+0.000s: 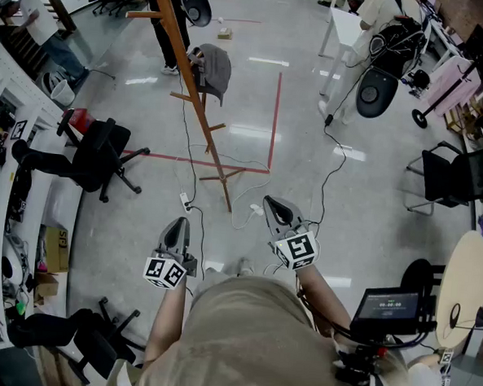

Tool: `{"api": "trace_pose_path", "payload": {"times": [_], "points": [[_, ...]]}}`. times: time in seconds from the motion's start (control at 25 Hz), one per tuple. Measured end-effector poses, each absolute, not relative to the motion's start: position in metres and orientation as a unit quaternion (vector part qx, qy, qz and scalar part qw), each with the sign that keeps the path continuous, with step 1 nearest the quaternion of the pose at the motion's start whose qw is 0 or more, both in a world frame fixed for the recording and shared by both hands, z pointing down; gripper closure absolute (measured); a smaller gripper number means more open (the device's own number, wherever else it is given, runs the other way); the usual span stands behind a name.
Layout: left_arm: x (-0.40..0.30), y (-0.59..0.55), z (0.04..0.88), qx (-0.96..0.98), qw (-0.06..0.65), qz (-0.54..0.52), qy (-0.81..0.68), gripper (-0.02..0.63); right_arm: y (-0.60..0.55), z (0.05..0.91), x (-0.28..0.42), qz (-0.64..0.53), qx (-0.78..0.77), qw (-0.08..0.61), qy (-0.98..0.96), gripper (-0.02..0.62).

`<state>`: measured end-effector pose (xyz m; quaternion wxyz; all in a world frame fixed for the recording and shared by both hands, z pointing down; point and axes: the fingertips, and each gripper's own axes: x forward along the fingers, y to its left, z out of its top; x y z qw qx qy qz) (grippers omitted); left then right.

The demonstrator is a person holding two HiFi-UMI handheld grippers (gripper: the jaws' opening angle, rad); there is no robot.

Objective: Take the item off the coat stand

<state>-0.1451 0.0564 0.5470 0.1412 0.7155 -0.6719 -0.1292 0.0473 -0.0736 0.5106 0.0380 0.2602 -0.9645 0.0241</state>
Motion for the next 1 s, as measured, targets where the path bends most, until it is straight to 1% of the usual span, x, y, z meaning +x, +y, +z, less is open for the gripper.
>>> {"api": "trace_pose_path", "payload": {"times": [0.32,0.48,0.52,0.56,0.64,1.0], "points": [[-0.148,0.056,0.539,0.711,0.146,-0.127,-0.676,0.586,-0.069,0.51,0.043,0.043,0.257,0.026,-0.965,0.58],[-0.145,0.053,0.533,0.71,0.148,-0.131,-0.675,0.586,-0.065,0.509,0.029,0.095,0.217,0.019,-0.971,0.574],[-0.143,0.053,0.533,0.712,0.147,-0.134,-0.673,0.585,-0.064,0.509,0.026,0.104,0.207,0.018,-0.973,0.546],[-0.141,0.054,0.532,0.713,0.147,-0.135,-0.672,0.586,-0.063,0.509,0.023,0.109,0.201,0.02,-0.973,0.488],[-0.139,0.055,0.53,0.715,0.148,-0.134,-0.67,0.586,-0.062,0.511,0.018,0.114,0.198,0.021,-0.973,0.453],[-0.17,0.052,0.526,0.722,0.159,-0.129,-0.661,0.584,-0.069,0.508,0.005,0.115,0.23,0.006,-0.966,0.449]]}}
